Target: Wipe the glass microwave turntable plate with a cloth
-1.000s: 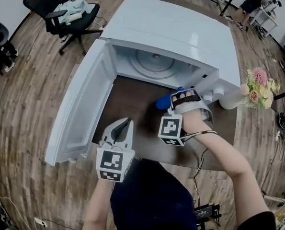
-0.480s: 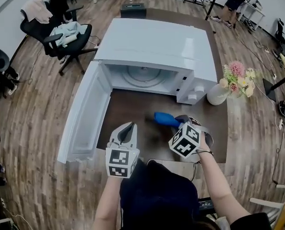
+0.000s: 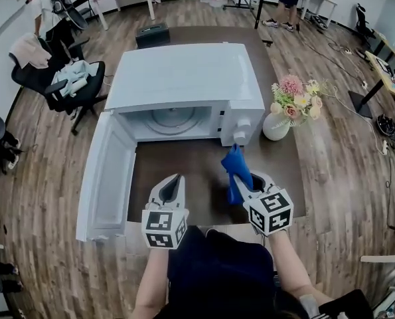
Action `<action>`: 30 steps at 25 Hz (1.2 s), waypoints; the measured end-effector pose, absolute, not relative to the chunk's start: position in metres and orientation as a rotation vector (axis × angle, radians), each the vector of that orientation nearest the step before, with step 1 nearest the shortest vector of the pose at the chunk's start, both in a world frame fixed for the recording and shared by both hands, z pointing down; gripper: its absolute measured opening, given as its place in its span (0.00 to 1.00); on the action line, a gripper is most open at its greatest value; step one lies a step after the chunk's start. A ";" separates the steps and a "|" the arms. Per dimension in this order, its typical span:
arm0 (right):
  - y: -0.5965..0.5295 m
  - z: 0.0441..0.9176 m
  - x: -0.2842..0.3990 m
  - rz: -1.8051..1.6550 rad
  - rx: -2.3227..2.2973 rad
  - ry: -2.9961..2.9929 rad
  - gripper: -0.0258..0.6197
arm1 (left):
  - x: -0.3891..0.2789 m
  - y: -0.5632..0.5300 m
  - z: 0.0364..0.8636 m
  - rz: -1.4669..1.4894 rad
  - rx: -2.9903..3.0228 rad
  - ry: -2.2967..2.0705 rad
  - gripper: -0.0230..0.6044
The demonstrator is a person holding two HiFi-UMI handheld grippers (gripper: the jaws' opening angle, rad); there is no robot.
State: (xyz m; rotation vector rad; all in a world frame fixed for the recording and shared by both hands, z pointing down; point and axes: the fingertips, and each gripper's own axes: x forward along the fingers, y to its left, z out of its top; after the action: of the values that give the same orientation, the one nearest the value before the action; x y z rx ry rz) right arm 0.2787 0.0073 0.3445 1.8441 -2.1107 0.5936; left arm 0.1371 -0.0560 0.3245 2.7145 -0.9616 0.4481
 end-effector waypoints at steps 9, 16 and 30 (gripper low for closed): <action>0.032 0.290 0.324 0.515 2.342 -2.160 0.12 | 0.157 -0.045 0.305 0.396 2.769 -0.918 0.04; 0.060 0.316 0.352 0.490 2.568 -1.952 0.12 | 0.168 -0.028 0.308 0.323 2.763 -0.804 0.04; 0.062 0.319 0.320 0.238 2.334 -1.920 0.12 | 0.173 -0.017 0.318 0.323 2.734 -0.756 0.04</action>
State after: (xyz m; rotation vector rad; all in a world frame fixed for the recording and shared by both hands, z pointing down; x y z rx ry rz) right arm 0.3204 0.0622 0.3191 2.3341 -1.9202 0.2377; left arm 0.1729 -0.0167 0.3182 2.7343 -0.7564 0.3229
